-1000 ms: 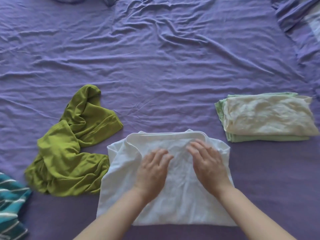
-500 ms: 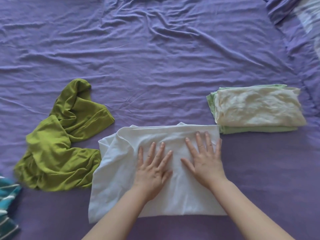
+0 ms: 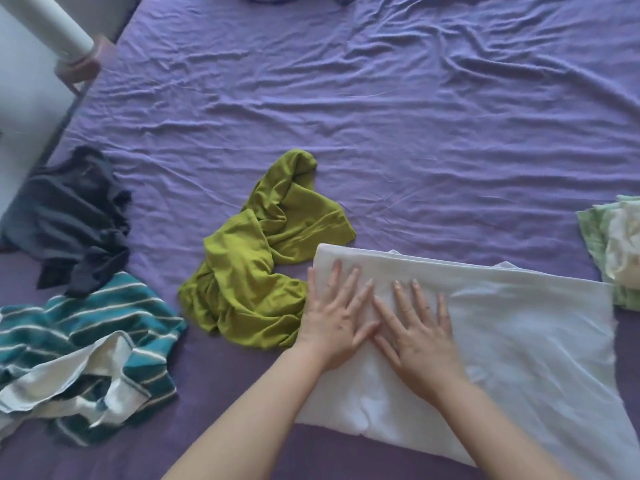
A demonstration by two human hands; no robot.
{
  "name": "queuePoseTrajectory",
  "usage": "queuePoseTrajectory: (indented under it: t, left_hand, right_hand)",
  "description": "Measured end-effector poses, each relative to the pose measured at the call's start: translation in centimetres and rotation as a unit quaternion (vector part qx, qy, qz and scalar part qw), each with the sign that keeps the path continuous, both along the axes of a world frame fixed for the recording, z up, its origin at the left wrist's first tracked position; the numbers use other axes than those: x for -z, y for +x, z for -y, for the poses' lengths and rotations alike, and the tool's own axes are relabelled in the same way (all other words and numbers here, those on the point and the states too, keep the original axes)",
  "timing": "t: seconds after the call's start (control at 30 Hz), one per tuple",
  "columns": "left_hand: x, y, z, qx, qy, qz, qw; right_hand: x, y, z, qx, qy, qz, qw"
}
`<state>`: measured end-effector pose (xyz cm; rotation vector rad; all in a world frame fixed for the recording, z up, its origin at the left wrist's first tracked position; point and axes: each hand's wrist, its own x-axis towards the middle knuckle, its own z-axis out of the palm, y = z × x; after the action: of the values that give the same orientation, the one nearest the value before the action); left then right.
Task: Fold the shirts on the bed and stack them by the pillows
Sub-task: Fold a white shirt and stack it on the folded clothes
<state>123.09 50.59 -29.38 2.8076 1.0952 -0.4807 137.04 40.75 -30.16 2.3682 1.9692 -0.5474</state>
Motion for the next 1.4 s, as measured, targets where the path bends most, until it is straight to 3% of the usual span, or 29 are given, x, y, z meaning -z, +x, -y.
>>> queuePoseTrajectory:
  t: [0.3, 0.43, 0.57, 0.63, 0.73, 0.83, 1.07, 1.13, 1.27, 1.4]
  left_hand:
    - [0.9, 1.6, 2.8, -0.037, -0.017, -0.019, 0.999]
    - [0.0, 5.3, 9.7, 0.042, -0.069, 0.048, 0.996]
    - [-0.3, 10.1, 15.5, 0.134, -0.104, 0.061, 0.984]
    - [-0.4, 12.1, 17.5, 0.132, -0.121, 0.056, 0.982]
    - [-0.3, 14.2, 19.6, 0.124, -0.138, 0.059, 0.981]
    - [0.2, 15.5, 21.2, 0.115, -0.171, 0.076, 0.976]
    - [-1.0, 17.8, 23.7, 0.068, -0.168, 0.052, 0.982]
    - [-1.7, 17.9, 23.9, 0.046, -0.141, 0.096, 0.984]
    - [-2.2, 16.7, 24.1, -0.004, -0.118, 0.304, 0.945]
    - [-4.8, 14.3, 23.4, -0.131, -0.181, 0.357, 0.907]
  right_hand:
    - [-0.7, 7.1, 5.7, 0.071, -0.063, 0.032, 0.995]
    - [-2.0, 12.2, 10.3, 0.099, -0.116, 0.063, 0.986]
    - [-1.7, 16.1, 12.7, 0.091, -0.125, 0.066, 0.986]
    - [-1.7, 17.6, 13.0, 0.107, -0.115, 0.031, 0.987]
    - [-2.0, 18.3, 12.9, 0.142, -0.019, -0.046, 0.989]
    - [-2.3, 17.9, 12.2, 0.212, 0.070, -0.154, 0.963]
    - [-2.4, 18.1, 11.8, 0.334, 0.084, -0.267, 0.900]
    - [-2.6, 18.6, 11.8, 0.356, 0.077, -0.290, 0.885]
    - [-3.8, 18.9, 11.6, 0.372, 0.087, -0.330, 0.863]
    - [-5.9, 17.9, 10.2, 0.375, 0.118, -0.376, 0.839]
